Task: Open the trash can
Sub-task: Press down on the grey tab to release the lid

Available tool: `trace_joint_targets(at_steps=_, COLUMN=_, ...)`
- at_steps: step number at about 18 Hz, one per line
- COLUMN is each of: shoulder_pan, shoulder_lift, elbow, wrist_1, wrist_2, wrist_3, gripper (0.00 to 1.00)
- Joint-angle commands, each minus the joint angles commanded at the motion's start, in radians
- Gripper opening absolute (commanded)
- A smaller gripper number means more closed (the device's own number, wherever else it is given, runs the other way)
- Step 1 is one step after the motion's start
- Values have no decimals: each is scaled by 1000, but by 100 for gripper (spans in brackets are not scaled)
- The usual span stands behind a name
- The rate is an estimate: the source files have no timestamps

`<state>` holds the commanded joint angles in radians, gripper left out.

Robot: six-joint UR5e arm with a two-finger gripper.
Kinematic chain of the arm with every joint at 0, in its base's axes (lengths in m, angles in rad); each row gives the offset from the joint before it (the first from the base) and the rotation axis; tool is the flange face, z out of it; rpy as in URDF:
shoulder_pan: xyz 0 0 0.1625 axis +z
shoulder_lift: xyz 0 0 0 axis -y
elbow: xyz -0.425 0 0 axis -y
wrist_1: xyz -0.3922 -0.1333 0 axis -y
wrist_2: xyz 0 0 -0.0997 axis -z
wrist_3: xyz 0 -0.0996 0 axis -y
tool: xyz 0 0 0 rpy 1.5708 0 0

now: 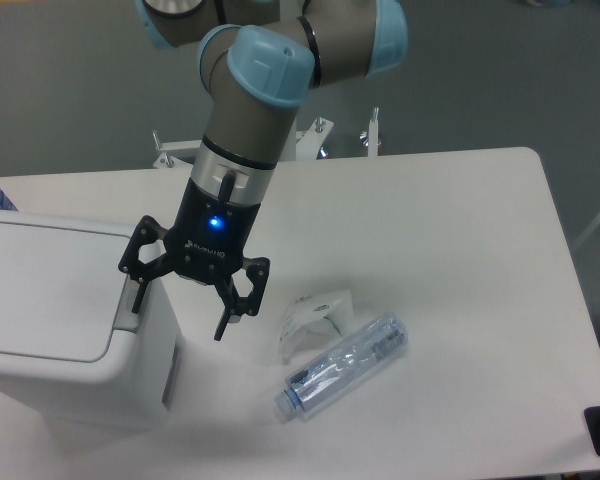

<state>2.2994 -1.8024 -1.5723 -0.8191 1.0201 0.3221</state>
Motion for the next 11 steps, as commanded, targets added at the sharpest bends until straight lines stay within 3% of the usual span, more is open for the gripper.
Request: trace_joint_targets(at_steps=11, shoulder_pan=0, shoulder_lift=-2, elbow=-2, wrist_1=-2, wrist_2=0, wrist_3=-17, gripper=100)
